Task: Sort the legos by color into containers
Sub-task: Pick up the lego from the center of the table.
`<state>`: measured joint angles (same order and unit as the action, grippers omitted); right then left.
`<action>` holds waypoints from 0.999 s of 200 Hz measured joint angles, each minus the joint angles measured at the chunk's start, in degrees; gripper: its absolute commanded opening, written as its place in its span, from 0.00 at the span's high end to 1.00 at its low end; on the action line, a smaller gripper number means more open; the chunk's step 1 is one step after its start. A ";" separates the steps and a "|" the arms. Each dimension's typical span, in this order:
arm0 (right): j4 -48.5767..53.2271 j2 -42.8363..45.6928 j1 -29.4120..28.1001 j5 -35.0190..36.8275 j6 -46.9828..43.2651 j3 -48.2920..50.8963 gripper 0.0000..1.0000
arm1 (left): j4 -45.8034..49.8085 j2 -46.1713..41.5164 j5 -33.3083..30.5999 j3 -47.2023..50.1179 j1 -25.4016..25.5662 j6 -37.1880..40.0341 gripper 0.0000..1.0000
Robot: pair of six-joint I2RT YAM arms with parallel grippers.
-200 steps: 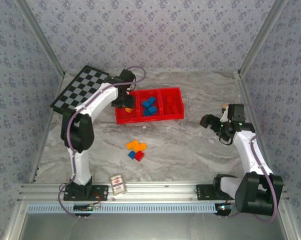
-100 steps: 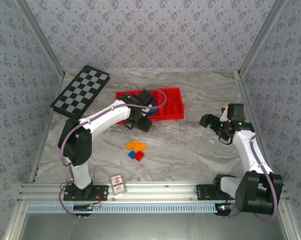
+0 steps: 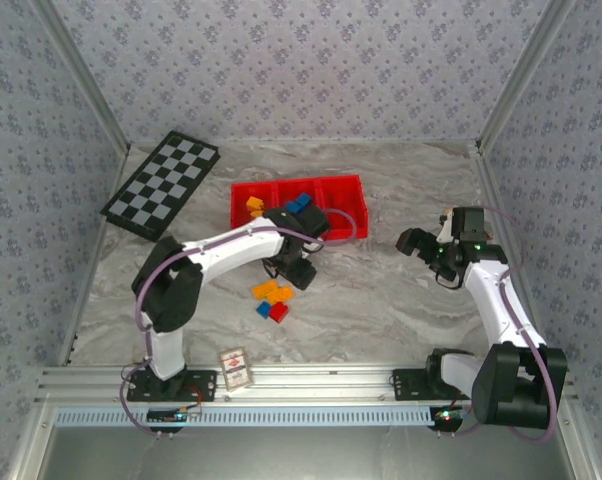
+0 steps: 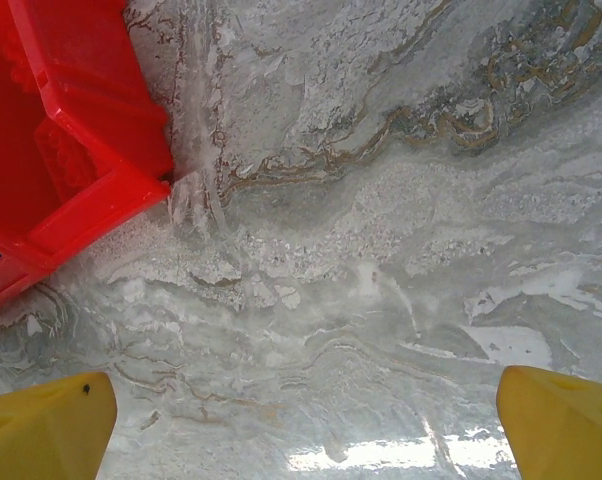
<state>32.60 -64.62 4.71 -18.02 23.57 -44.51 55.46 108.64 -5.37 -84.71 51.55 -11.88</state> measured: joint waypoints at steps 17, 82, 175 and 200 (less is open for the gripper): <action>0.00 0.02 0.00 0.00 0.02 0.00 0.00 | 0.42 2.05 0.00 -0.66 1.31 0.96 0.32; 0.09 0.13 -0.15 0.02 0.02 0.00 0.00 | 1.29 3.78 -1.31 -0.70 1.73 3.76 0.36; 0.15 0.13 -0.26 0.22 0.20 0.00 0.00 | 1.40 5.22 -1.53 1.79 3.21 8.11 0.38; 0.15 0.13 -0.37 0.22 0.39 0.00 0.00 | 1.36 5.70 -1.55 2.05 3.21 8.90 0.38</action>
<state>32.75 -64.49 4.34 -17.80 23.97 -44.51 56.82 114.34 -6.92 -82.65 54.76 -2.98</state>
